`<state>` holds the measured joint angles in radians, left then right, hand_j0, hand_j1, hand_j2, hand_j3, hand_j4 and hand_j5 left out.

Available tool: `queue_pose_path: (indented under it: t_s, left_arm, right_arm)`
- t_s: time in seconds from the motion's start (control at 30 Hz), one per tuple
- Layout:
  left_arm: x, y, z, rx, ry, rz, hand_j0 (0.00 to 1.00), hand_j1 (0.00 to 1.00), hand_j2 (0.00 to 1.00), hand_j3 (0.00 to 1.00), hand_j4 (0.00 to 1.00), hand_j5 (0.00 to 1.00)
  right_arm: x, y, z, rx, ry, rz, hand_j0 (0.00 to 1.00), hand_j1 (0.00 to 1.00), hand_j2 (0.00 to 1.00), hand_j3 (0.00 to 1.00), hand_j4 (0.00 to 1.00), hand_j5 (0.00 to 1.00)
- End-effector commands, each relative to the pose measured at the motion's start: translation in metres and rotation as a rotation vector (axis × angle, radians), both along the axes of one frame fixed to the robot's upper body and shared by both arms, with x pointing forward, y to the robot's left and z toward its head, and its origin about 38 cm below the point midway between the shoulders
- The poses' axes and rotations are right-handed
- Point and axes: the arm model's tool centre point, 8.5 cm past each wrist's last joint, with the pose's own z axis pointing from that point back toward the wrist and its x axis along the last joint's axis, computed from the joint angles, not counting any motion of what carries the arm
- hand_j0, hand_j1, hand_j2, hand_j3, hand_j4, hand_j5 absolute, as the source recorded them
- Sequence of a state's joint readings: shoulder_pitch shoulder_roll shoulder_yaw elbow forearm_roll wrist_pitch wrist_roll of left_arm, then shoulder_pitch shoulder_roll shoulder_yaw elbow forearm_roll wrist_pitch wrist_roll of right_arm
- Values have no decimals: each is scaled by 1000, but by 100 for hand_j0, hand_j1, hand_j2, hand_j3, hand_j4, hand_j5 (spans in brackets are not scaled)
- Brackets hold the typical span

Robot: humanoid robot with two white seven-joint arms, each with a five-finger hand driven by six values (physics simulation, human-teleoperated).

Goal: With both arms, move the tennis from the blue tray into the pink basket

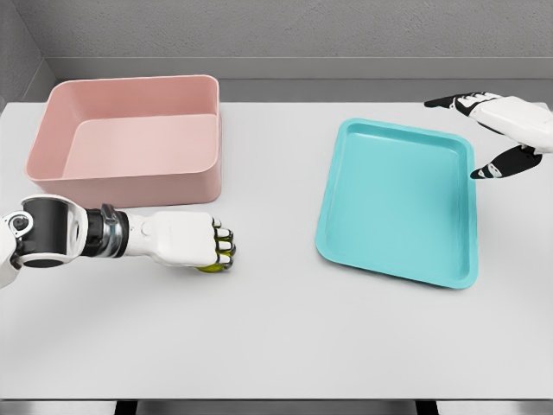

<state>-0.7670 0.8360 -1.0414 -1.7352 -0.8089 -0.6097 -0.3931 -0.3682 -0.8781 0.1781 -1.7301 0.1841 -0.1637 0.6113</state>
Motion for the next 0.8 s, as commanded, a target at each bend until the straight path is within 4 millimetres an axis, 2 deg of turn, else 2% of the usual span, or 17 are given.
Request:
queue_pose_path:
  t_s: [0.0,0.1,0.17,0.3,0.57,0.67,0.7,0.77]
  left_arm:
    - [0,0,0,0,6,1,24,24,24,24,24,24]
    - [1,0,3,-9,3,3,9,9,9,9,9,9]
    - [1,-1,7,-31,10,4,3,3,3,3,3,3]
    - [8,0,26,-99,15,26,4,4,4,4,4,4]
    - [30,12,90,-249,-90,87,5,5,5,5,5,5]
    - [39,23,113,-291,-142,121,6,6,6,6,6,6]
    - [46,33,123,-305,-169,154,6,6,6,6,6,6]
    - [58,46,127,-297,-183,204,6,6,6,6,6,6]
  right_arm:
    - [0,-1,1,0,-1,-1,100,100,100,100,100,100]
    - [0,-1,1,0,0,-3,100,100,100,100,100,100]
    - [0,-1,1,0,0,-3,100,100,100,100,100,100]
    - [0,-2,2,-1,-3,-4,100,100,100,100,100,100]
    - [0,-2,2,-1,-3,-4,100,100,100,100,100,100]
    - [0,-1,3,0,-4,-3,100,100,100,100,100,100]
    - [1,-1,3,0,-6,-3,100,100,100,100,100,100]
    - [1,-1,3,0,-6,-3,100,100,100,100,100,100]
